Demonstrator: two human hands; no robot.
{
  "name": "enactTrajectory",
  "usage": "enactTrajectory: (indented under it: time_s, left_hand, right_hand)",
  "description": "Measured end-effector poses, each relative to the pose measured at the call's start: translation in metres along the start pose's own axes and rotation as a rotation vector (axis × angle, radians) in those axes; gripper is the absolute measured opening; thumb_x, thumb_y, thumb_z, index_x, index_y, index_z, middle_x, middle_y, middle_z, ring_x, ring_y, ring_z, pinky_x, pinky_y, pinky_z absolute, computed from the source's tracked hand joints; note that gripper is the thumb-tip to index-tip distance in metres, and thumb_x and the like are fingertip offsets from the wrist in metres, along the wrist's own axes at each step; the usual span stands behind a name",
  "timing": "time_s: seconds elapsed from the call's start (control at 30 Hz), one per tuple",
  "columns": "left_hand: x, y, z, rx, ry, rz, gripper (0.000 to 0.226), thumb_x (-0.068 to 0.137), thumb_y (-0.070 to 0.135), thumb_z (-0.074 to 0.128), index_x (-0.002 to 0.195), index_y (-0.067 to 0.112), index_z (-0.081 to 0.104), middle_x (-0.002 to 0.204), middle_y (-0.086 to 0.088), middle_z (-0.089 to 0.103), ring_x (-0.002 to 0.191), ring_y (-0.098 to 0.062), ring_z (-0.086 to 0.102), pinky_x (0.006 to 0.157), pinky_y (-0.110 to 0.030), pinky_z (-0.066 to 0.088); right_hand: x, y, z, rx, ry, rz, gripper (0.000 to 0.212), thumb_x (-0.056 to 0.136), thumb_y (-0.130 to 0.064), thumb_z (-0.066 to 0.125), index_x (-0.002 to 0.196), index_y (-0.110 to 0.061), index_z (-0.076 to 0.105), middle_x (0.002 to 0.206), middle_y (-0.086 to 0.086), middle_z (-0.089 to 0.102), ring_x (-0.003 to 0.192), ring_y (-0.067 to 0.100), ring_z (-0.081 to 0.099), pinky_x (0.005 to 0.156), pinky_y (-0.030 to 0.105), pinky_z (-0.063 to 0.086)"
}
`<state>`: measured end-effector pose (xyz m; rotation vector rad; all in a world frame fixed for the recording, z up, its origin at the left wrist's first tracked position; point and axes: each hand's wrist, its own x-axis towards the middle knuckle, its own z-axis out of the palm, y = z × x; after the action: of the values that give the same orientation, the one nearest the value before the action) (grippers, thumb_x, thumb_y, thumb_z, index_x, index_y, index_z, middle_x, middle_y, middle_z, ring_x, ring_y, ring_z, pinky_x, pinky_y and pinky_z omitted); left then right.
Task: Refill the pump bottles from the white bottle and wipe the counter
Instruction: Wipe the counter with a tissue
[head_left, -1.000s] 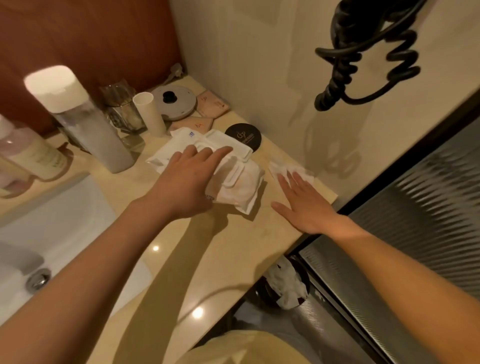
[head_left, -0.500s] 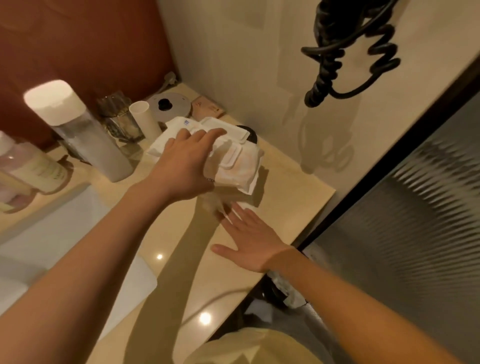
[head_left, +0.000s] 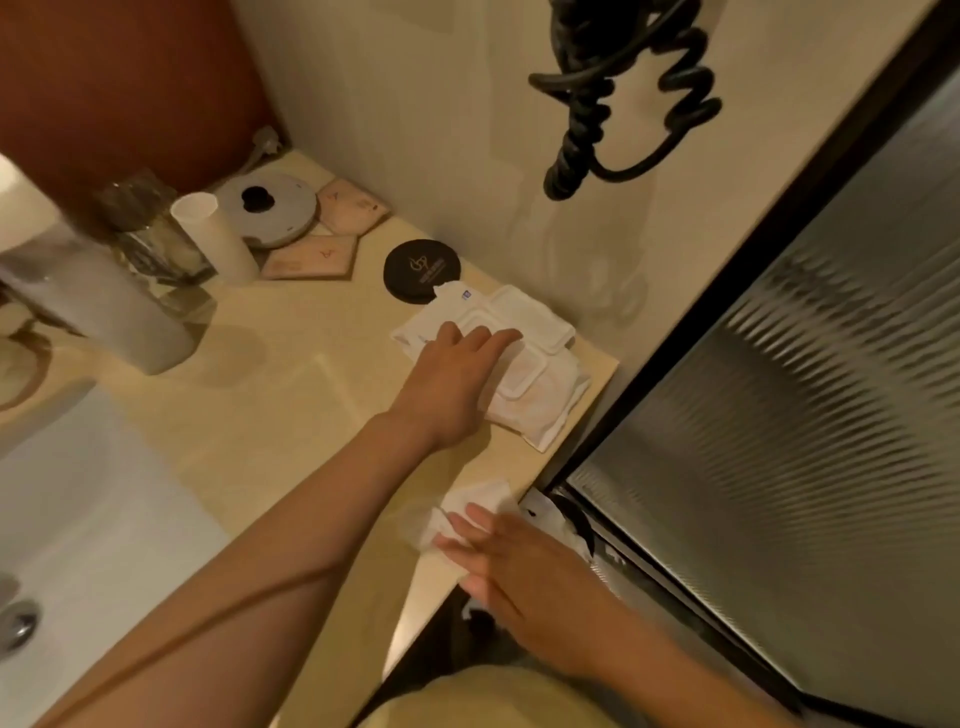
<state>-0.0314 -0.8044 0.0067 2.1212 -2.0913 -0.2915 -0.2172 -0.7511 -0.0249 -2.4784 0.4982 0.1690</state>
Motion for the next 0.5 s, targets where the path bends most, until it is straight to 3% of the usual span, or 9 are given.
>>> enactTrajectory:
  time_s: [0.07,0.1,0.13,0.2,0.3,0.4,0.5]
  left_hand:
    - [-0.003,-0.001,0.006,-0.072,-0.051,-0.001,0.084,0.077,0.013,0.067,0.148,0.024,0.022,0.129,-0.004,0.043,0.095,-0.018,0.026,0.086,-0.035,0.033]
    - [-0.005,-0.003,0.006,-0.148,-0.077,-0.010,0.087,0.076,0.016,0.070,0.148,0.024,0.021,0.132,-0.004,0.041,0.098,-0.018,0.026,0.090,-0.034,0.032]
    - [-0.011,-0.005,0.005,-0.225,-0.080,-0.023,0.088,0.076,0.020,0.072,0.148,0.025,0.021,0.135,-0.004,0.039,0.104,-0.019,0.028,0.093,-0.033,0.030]
    - [-0.022,-0.012,0.000,-0.327,-0.013,-0.052,0.084,0.078,0.023,0.072,0.148,0.025,0.024,0.139,-0.003,0.038,0.116,-0.023,0.031,0.099,-0.031,0.026]
    - [-0.053,-0.034,-0.012,-0.418,0.195,-0.164,0.072,0.082,0.018,0.069,0.145,0.022,0.033,0.141,-0.003,0.040,0.124,-0.026,0.032,0.099,-0.025,0.023]
    - [-0.099,-0.063,-0.018,-0.408,0.362,-0.325,0.063,0.085,0.015,0.067,0.141,0.019,0.039,0.139,-0.006,0.044,0.126,-0.026,0.034,0.098,-0.022,0.021]
    - [-0.143,-0.082,-0.015,-0.388,0.443,-0.498,0.056,0.090,0.020,0.063,0.140,0.018,0.041,0.141,-0.008,0.043,0.129,-0.028,0.033,0.099,-0.025,0.021]
  right_hand:
    - [0.004,0.004,0.003,-0.104,0.079,-0.011,0.050,0.102,-0.041,0.015,0.129,-0.031,0.055,0.140,-0.011,0.047,0.133,0.002,0.036,0.113,0.025,0.008]
    - [0.009,0.007,0.007,-0.167,0.135,-0.032,0.042,0.099,-0.037,0.027,0.118,-0.033,0.064,0.128,-0.012,0.059,0.122,0.001,0.049,0.109,0.024,0.025]
    - [0.016,0.009,0.008,-0.221,0.188,-0.067,0.036,0.092,-0.033,0.038,0.110,-0.034,0.068,0.119,-0.013,0.065,0.113,0.001,0.056,0.101,0.021,0.037]
    - [0.032,0.014,0.008,-0.264,0.255,-0.083,0.031,0.078,-0.028,0.054,0.103,-0.032,0.072,0.109,-0.011,0.069,0.104,0.003,0.063,0.089,0.020,0.047]
    - [0.066,0.012,0.003,-0.144,0.313,-0.082,0.033,0.077,-0.008,0.058,0.104,-0.020,0.072,0.109,0.000,0.070,0.102,0.013,0.065,0.093,0.022,0.044]
    - [0.102,0.001,-0.004,-0.048,0.270,0.005,0.052,0.092,0.006,0.043,0.134,-0.024,0.051,0.146,0.001,0.042,0.134,0.011,0.037,0.109,0.015,0.013]
    - [0.129,-0.014,-0.001,-0.065,0.272,-0.020,0.062,0.094,0.007,0.035,0.144,-0.030,0.033,0.154,-0.003,0.026,0.140,0.011,0.024,0.111,0.023,0.019]
